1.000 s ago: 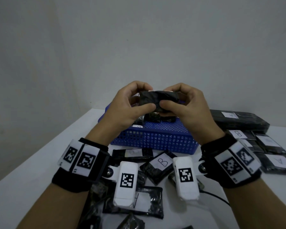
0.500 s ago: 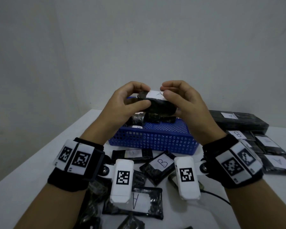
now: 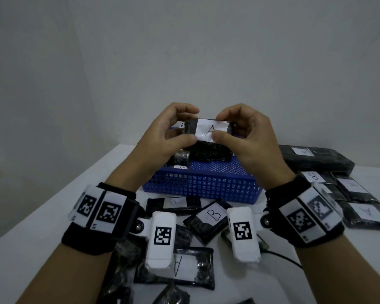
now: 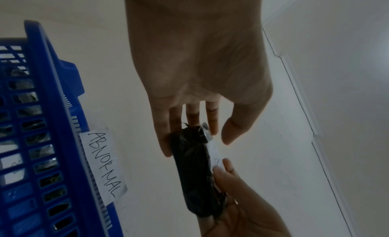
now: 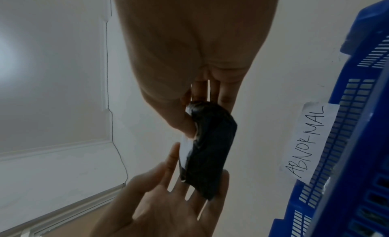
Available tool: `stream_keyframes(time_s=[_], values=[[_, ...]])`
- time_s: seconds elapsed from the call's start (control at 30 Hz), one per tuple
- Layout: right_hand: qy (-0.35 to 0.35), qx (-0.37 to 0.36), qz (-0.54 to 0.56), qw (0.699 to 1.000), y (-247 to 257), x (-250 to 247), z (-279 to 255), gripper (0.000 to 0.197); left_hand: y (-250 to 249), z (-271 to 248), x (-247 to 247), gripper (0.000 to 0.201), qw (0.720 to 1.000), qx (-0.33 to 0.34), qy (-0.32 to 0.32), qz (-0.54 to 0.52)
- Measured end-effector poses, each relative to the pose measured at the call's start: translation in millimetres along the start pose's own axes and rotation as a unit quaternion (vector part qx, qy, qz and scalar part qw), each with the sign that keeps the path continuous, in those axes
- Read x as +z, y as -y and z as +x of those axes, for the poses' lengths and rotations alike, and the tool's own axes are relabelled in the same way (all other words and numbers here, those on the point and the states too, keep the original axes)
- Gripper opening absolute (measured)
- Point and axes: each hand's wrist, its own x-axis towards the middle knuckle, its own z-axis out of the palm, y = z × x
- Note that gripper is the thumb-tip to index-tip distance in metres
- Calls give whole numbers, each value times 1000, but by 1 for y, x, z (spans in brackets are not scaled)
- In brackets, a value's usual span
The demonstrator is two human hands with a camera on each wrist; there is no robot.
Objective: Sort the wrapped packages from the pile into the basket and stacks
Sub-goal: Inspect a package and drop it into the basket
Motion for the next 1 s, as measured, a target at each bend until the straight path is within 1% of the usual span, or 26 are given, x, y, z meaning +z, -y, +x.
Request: stream_keyframes(time_s=[0.1,0.2,0.27,0.33,0.43,0.47,0.53,0.57,0.67,0.73,0.8,0.83,0.9,0.97,1.0], values=[[9,23,18,1000,-1,-3,1,31,-1,2,3,23,999,-30,-23,-7],[-22,66,-26,997,-6,-4,2,35,2,2,1,23,999,-28,-43,0],[-41,86,-55,994,-8,-4,1,34,2,1,-1,24,999,-20,-33,-14],[-11,101,-43,994,-8,-4,2,38,1,1,-2,23,999,-14,-26,-15],[92,130,3,987,-3,-4,1,69,-2,1,-1,19,999,-9,-29,-11],[107,130,7,986,-3,-3,0,77,-3,0,0,18,1000,-9,-27,-10],[92,122,8,988,-2,1,-1,83,-6,-1,1,21,1000,-13,-20,-16],[72,117,8,990,-3,3,-1,82,-7,-1,2,24,999,-16,-15,-26],[17,98,20,995,-6,5,0,65,-10,0,3,32,997,-37,-10,-62],[-4,79,34,996,-6,4,-1,57,-10,1,3,34,995,-78,-5,-66],[-10,58,52,997,-4,3,-1,50,-8,1,3,45,989,-132,22,-61],[-1,52,59,997,-3,2,-1,49,-7,0,3,51,986,-152,39,-64],[40,52,62,996,-2,0,-1,56,-6,-1,3,59,982,-162,59,-79],[91,58,54,993,-3,-2,0,69,-5,0,2,54,983,-150,49,-96],[112,61,56,990,-2,-3,0,72,-4,0,1,50,983,-144,37,-104]])
